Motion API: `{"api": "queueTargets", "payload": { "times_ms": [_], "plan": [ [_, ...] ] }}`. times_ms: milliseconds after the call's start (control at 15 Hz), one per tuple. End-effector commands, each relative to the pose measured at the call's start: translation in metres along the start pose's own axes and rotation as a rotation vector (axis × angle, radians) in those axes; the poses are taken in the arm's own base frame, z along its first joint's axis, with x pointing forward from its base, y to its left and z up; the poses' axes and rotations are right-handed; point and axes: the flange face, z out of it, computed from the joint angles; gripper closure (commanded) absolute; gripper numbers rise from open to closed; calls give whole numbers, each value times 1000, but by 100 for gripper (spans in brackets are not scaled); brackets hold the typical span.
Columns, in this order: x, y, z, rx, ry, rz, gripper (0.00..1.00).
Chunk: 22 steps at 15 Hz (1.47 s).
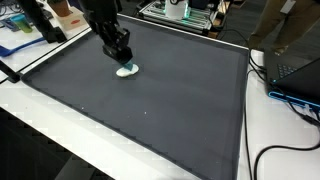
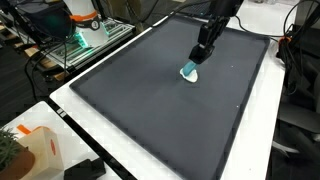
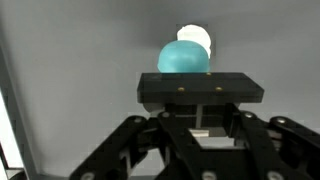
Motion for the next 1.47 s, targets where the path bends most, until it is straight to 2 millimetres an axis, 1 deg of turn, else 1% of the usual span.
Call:
{"api": "queueTargets", "payload": {
  "times_ms": [0, 133, 267, 333, 467, 533, 733, 867, 1067, 1400],
  "plan": [
    [17, -3, -27, -4, -28, 0, 79],
    [12, -4, -44, -12, -72, 4, 79],
    [8, -6, -52, -8, -58, -8, 79],
    [6, -9, -49, -2, -62, -20, 79],
    [6, -16, -33, 37, -27, -32, 79],
    [7, -18, -26, 10, -6, -35, 79],
    [6, -21, 6, -7, 8, -42, 79],
    [4, -23, 23, -11, 10, -46, 79],
    [1, -22, 19, -15, 8, -38, 79],
    [-7, -13, 25, -12, -37, -10, 79]
  ]
}}
